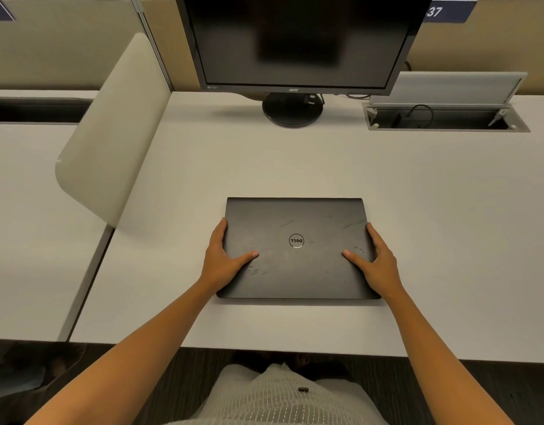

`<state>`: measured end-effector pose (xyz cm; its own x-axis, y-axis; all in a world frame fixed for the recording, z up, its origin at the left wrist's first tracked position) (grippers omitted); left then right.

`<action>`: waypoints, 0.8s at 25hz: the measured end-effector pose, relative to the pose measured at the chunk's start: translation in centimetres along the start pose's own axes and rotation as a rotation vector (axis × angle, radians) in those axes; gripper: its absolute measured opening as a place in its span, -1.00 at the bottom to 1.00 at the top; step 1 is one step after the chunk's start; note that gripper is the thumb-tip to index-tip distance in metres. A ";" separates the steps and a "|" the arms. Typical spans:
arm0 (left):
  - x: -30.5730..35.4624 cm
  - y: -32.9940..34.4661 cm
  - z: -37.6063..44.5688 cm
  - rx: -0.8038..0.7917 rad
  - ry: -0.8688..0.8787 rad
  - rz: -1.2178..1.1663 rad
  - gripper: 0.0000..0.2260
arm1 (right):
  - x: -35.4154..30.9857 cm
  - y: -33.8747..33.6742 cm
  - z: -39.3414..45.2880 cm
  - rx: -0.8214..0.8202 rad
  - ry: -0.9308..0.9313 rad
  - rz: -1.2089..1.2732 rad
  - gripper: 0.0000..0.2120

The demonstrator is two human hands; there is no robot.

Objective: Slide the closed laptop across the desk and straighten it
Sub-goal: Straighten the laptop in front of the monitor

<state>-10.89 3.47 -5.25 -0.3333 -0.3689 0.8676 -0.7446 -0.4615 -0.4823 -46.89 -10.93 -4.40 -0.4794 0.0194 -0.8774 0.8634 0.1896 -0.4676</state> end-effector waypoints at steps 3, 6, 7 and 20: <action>0.1 0.1 0.0 -0.011 0.011 0.015 0.01 | 0.0 0.1 -0.1 0.005 0.006 0.001 -0.14; 0.5 0.1 0.0 -0.024 0.025 0.027 0.01 | 0.1 0.1 -0.1 0.014 0.002 -0.006 -0.15; 0.6 0.1 0.0 -0.030 0.029 0.029 0.01 | 0.1 0.1 0.0 0.014 -0.001 -0.012 -0.15; 0.5 0.1 -0.1 -0.028 0.019 0.022 0.00 | 0.8 -0.1 -0.8 0.044 0.004 -0.013 -0.21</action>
<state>-11.16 3.30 -4.84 -0.3605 -0.3631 0.8592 -0.7529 -0.4305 -0.4979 -47.49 -10.12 -4.97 -0.4915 0.0211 -0.8706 0.8629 0.1470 -0.4835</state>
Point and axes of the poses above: each hand's wrist, its own z-axis towards the middle knuckle, its own y-axis out of the palm, x = y × z, the point moved 8 cm from there along z, towards the middle knuckle, and after that the axes turned 4 degrees about x, right-handed, at the moved point
